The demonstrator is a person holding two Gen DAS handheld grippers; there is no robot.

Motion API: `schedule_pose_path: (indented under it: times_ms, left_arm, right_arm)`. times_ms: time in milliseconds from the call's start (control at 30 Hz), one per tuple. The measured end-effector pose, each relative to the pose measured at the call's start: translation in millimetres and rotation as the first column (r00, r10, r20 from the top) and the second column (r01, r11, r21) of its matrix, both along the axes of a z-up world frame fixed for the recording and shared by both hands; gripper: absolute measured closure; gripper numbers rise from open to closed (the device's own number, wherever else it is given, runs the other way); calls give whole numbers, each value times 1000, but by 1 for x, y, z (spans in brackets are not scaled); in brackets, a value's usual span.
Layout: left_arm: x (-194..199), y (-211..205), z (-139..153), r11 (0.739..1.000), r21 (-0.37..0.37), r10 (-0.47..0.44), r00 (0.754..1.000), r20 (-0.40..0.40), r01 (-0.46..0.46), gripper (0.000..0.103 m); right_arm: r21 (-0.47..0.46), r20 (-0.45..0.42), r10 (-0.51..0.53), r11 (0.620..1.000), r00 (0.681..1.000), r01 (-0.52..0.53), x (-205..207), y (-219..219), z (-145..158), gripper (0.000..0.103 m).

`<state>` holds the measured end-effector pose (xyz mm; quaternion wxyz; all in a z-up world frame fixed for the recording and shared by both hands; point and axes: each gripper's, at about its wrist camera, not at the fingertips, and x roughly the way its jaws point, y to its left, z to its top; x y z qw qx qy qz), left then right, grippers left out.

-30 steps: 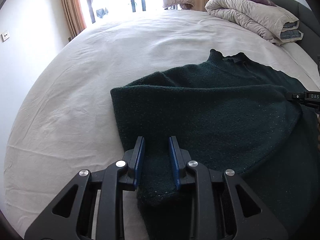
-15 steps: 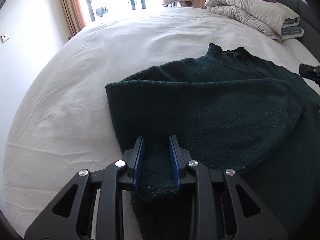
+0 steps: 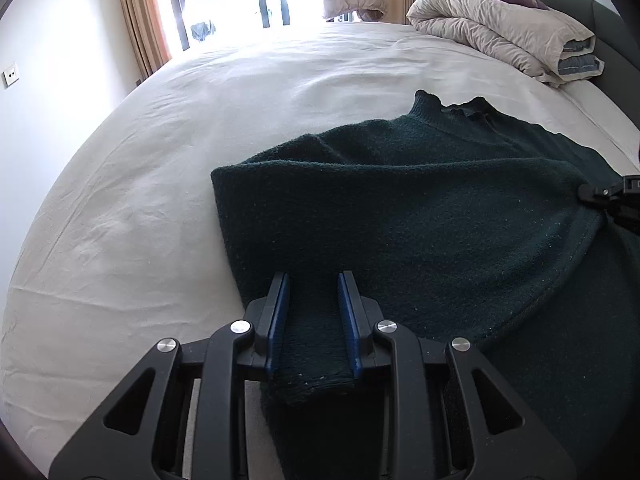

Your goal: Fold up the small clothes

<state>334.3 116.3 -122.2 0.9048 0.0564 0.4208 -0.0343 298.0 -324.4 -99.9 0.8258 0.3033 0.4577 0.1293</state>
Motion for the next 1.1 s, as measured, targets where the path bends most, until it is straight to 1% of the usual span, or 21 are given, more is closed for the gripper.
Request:
schedule_pose_path:
  times_ms: [67, 100, 133, 200, 233, 267, 300, 367, 467, 500, 533, 567, 600, 633, 700, 767, 900, 1000, 1033, 1067, 1100]
  left_arm:
    - [-1, 3, 3, 1000, -23, -1, 1000, 4, 1, 78]
    - [-1, 5, 5, 999, -38, -1, 1000, 1, 1, 78]
    - [-2, 7, 8, 999, -44, 2, 1000, -6, -2, 78]
    - [-6, 5, 20, 999, -11, 37, 999, -19, -37, 78]
    - [-11, 2, 30, 998, 23, 64, 998, 1, -64, 78]
    - [-14, -2, 37, 997, 35, 71, 997, 21, -72, 78]
    - [-20, -9, 47, 998, 22, 62, 997, 48, -63, 78]
    - [-29, -30, 59, 999, -38, 1, 998, 57, 1, 78]
    - [-33, -73, 58, 990, -77, -117, 992, 38, 120, 78]
    - [-34, -86, 56, 984, -91, -151, 988, 29, 153, 78]
    - [-34, -103, 50, 977, -103, -184, 983, 15, 185, 78]
    - [-35, -113, 45, 974, -104, -201, 980, 5, 200, 78]
    - [-36, -127, 38, 971, -99, -221, 975, -10, 219, 78]
    - [-36, -138, 28, 966, -97, -241, 970, -27, 238, 78]
    - [-36, -147, 11, 963, -100, -255, 966, -52, 249, 77]
    - [-41, -150, 5, 965, -86, -249, 968, -25, 246, 77]
    - [-35, -142, 3, 957, -161, -246, 969, -19, 239, 76]
    - [-35, -133, -1, 947, -223, -238, 971, -10, 230, 76]
    - [-35, -130, -2, 945, -233, -236, 972, -7, 228, 76]
    - [-36, -130, -3, 946, -233, -235, 972, -6, 228, 76]
    - [-35, -129, -3, 946, -230, -235, 972, -6, 228, 76]
  right_arm:
    - [-77, 7, -106, 991, 994, 107, -7, -29, 11, 80]
    - [-115, 31, -192, 974, 981, 194, -18, -52, 20, 62]
    - [-87, 62, -243, 965, 968, 248, -29, -74, 28, 49]
    - [-11, 104, -323, 945, 941, 326, -54, -118, 41, 41]
    - [9, 116, -362, 932, 925, 364, -67, -140, 46, 41]
    - [20, 124, -402, 915, 907, 403, -80, -162, 49, 41]
    - [35, 124, -445, 895, 887, 444, -92, -185, 49, 41]
    - [91, 95, -525, 851, 846, 518, -114, -226, 43, 40]
    - [211, -15, -664, 729, 748, 651, -150, -295, 15, 39]
    - [233, -40, -686, 701, 727, 674, -159, -311, 9, 39]
    - [261, -71, -707, 668, 704, 697, -168, -327, -2, 44]
    - [301, -93, -718, 640, 690, 707, -174, -340, -13, 49]
    - [337, -110, -720, 621, 685, 707, -178, -346, -21, 57]
    - [358, -119, -719, 612, 684, 706, -179, -352, -25, 59]
    - [355, -109, -727, 609, 678, 709, -173, -348, -25, 58]
    - [340, -105, -734, 607, 671, 718, -165, -359, -25, 57]
    - [342, -102, -751, 589, 652, 732, -153, -382, -25, 57]
    - [363, -96, -775, 558, 625, 746, -153, -397, -26, 58]
    - [367, -91, -782, 550, 617, 751, -150, -399, -26, 60]
    - [359, -87, -784, 552, 615, 753, -148, -402, -25, 63]
    - [338, -83, -783, 559, 616, 757, -144, -403, -24, 71]
